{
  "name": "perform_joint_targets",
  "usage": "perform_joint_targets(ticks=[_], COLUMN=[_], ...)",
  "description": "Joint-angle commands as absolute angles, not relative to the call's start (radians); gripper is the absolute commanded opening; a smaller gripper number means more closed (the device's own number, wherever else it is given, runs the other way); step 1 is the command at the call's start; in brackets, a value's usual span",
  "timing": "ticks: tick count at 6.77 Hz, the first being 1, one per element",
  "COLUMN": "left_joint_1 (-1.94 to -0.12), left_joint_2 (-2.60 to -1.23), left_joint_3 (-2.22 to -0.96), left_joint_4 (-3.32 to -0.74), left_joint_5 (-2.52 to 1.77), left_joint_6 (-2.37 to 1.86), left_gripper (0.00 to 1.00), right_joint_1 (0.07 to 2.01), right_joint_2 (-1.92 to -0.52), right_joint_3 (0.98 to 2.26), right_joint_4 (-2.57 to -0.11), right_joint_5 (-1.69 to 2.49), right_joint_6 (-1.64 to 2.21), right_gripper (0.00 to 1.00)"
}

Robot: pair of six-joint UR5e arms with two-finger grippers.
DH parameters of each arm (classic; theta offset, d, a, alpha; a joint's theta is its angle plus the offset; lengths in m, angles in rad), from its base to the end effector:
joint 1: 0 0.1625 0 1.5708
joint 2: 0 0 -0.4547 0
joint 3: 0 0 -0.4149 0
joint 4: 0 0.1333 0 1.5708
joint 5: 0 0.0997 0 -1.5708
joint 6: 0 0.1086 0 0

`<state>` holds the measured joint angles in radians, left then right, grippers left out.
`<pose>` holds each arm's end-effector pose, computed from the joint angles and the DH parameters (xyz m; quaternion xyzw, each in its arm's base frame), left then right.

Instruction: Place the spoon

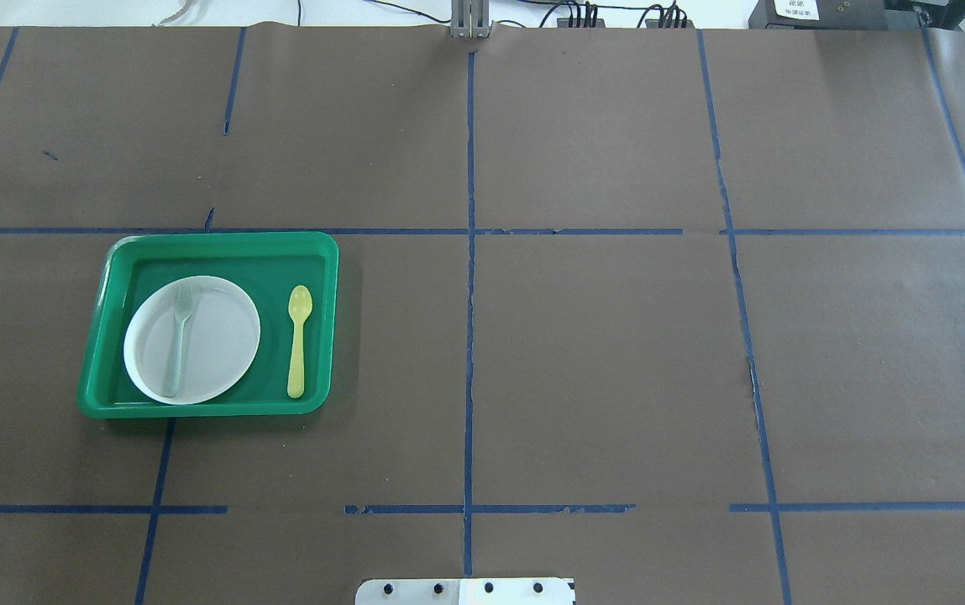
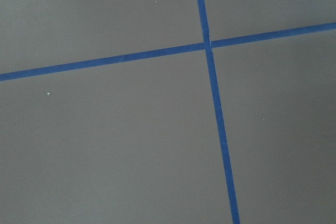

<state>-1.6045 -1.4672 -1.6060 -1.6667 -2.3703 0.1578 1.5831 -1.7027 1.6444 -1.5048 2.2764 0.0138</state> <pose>-0.0712 -0.4665 0.7160 0.0498 0.3862 0.0625 0.9190 0.0685 -0.4539 0.7193 0.0034 -0.3455 0.0109 0.9383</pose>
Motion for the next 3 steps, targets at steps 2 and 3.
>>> perform_joint_targets(ticks=[2, 3], left_joint_1=[-1.603, -1.603], left_joint_2=[-1.468, -1.468], left_joint_3=[-1.605, -1.605], left_joint_4=[-1.667, -1.667], left_joint_5=[-2.372, -2.373], left_joint_6=[0.16, 0.16], left_gripper=[1.0, 1.0], right_joint_1=[1.583, 1.583], right_joint_2=[-1.703, -1.703], right_joint_3=[1.644, 1.644], right_joint_4=[-1.505, -1.505], right_joint_5=[2.276, 2.276], right_joint_6=[0.014, 0.014], right_gripper=[1.0, 1.0])
